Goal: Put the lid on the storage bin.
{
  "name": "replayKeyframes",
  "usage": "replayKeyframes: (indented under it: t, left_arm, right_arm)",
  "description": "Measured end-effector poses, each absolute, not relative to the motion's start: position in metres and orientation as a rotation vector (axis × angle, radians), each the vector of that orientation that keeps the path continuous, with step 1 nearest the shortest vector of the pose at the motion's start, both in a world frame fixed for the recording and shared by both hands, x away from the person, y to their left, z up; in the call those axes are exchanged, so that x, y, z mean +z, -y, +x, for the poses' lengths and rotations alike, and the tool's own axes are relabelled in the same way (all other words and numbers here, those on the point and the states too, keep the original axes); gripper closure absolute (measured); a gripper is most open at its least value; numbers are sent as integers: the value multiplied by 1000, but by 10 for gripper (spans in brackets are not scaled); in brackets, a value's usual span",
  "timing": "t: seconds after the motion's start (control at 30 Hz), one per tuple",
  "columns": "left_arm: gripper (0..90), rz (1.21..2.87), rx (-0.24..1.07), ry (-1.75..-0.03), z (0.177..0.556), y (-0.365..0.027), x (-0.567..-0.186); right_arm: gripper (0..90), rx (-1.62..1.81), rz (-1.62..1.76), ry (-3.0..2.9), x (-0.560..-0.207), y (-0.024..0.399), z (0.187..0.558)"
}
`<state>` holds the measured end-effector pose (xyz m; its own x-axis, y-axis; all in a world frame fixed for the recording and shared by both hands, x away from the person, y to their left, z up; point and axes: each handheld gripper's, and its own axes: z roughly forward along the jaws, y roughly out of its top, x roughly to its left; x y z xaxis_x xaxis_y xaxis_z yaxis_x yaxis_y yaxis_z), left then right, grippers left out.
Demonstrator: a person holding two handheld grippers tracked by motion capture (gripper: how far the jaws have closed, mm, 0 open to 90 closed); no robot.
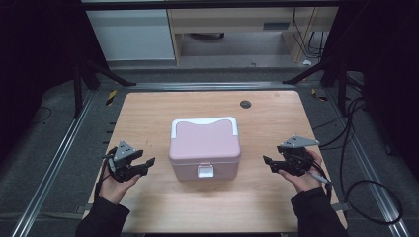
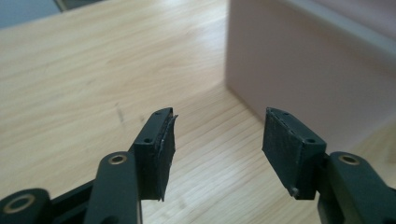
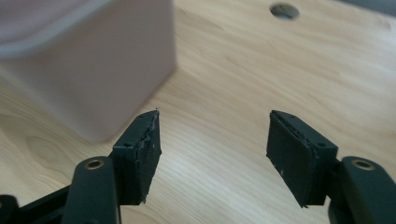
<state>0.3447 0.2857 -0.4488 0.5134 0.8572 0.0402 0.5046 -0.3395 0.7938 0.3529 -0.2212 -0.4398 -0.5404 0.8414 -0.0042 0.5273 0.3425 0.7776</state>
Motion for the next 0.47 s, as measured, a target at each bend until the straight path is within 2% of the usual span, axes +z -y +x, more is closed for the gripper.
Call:
replayKeyframes:
  t: [0.47]
  left_arm:
    - [373, 2062, 607, -1266, 362, -313, -484]
  right_arm:
    - [304, 883, 1428, -2156, -481, 265, 370]
